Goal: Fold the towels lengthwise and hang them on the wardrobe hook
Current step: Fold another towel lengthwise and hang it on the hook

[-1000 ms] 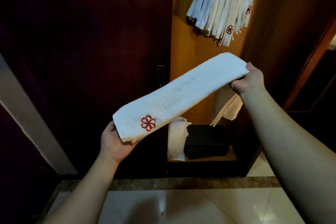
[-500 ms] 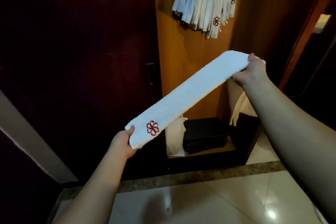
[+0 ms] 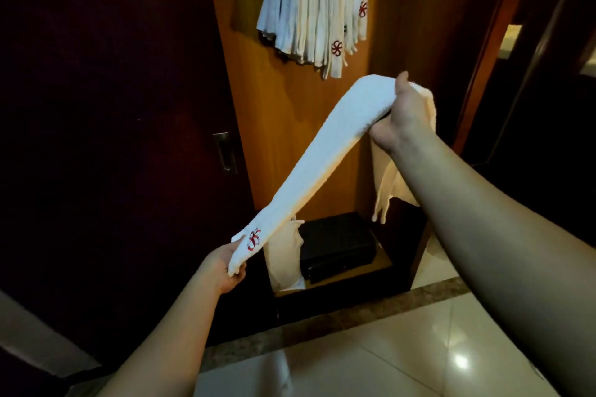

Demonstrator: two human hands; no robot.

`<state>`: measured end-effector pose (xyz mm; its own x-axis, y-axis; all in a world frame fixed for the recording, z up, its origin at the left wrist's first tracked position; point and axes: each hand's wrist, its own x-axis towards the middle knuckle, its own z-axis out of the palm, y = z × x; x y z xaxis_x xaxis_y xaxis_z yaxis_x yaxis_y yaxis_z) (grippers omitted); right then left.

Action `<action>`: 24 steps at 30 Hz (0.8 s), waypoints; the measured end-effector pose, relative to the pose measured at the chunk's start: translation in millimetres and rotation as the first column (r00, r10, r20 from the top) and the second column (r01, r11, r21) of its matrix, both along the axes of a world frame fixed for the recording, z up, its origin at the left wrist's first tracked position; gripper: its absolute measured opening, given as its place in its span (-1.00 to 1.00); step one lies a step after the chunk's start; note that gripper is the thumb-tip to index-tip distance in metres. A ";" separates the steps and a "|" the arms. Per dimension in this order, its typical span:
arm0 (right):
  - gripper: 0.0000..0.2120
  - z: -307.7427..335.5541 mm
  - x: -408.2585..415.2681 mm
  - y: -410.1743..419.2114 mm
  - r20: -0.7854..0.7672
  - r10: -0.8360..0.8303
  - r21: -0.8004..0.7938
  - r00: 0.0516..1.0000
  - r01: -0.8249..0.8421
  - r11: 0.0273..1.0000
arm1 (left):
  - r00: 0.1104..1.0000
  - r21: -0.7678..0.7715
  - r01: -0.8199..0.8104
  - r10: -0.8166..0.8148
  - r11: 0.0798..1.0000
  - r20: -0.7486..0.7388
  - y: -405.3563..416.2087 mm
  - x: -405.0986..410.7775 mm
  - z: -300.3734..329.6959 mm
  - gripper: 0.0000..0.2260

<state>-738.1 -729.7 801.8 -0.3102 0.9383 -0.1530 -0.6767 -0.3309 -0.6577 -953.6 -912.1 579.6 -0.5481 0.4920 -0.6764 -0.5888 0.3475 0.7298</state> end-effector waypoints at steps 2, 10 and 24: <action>-0.58 9.4 -7.5 5.0 0.008 0.031 0.070 0.999 -0.032 0.997 | 0.998 -0.030 0.062 -0.063 0.998 -0.020 16.0 2.2 6.8 -0.95; -0.54 63.7 -65.6 9.6 0.112 0.114 0.297 0.987 -0.143 0.944 | 0.962 0.143 -0.056 0.092 0.988 -0.258 76.3 -13.0 39.0 -0.94; -0.56 125.9 -151.7 29.8 0.530 -0.214 0.663 0.820 -0.243 0.708 | 0.836 0.680 0.449 -0.003 0.580 -0.549 123.7 62.3 214.3 -0.33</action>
<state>-889.8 -699.9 927.7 -0.4036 0.8339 0.3766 -0.1341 0.3532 -0.9259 -891.3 -788.4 793.9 -0.4513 0.8380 0.3066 -0.1048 -0.3910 0.9144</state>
